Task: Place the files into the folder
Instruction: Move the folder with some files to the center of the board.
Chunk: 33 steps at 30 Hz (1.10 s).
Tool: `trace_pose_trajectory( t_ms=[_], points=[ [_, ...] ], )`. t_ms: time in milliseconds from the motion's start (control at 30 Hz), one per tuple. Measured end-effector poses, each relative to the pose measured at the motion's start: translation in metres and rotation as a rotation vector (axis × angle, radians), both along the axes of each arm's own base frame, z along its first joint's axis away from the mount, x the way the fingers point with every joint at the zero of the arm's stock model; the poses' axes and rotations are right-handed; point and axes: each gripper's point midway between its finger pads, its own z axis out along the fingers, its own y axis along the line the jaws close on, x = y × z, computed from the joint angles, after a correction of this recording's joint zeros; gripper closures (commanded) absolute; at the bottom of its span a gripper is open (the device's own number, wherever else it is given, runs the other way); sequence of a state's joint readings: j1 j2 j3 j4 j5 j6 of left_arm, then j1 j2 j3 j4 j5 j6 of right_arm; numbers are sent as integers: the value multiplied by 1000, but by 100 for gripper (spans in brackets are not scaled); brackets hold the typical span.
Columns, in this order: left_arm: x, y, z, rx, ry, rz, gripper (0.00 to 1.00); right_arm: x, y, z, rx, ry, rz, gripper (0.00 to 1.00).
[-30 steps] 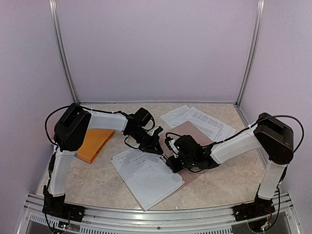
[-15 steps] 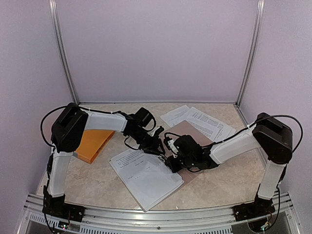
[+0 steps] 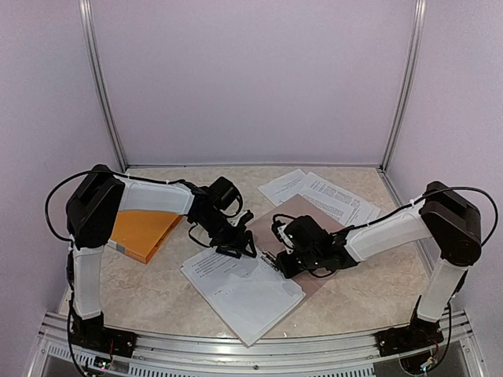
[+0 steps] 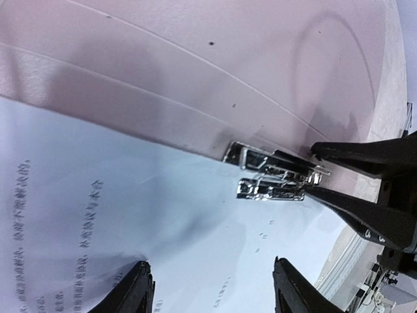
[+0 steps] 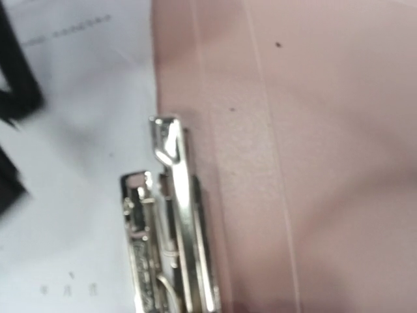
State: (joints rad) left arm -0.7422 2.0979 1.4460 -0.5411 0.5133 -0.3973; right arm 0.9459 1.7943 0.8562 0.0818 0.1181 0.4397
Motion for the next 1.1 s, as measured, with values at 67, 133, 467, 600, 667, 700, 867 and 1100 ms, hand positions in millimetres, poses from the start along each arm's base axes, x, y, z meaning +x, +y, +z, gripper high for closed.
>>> trace_pose_trajectory(
  t_ms=[67,133,467,600,667,700,867,1100],
  points=[
    [-2,4,1,11,-6,7,38,-3,-7,1,-22,11,-12,64],
    [-3,8,2,19,-13,15,37,-6,-14,1,-47,22,-22,56],
    [-2,16,40,-38,-114,55,31,-19,-41,34,-56,29,-91,32],
    [2,15,55,-72,-156,70,30,-21,-58,56,3,7,-183,31],
    [2,13,59,-81,-169,70,29,-24,-72,62,36,6,-249,31],
    [2,11,58,-83,-174,69,28,-27,-79,62,48,14,-283,31],
    [-19,8,40,-56,-167,34,25,-39,-123,39,49,81,-458,29],
    [-54,1,18,-4,-170,-33,25,-46,-183,27,121,115,-683,25]
  ],
)
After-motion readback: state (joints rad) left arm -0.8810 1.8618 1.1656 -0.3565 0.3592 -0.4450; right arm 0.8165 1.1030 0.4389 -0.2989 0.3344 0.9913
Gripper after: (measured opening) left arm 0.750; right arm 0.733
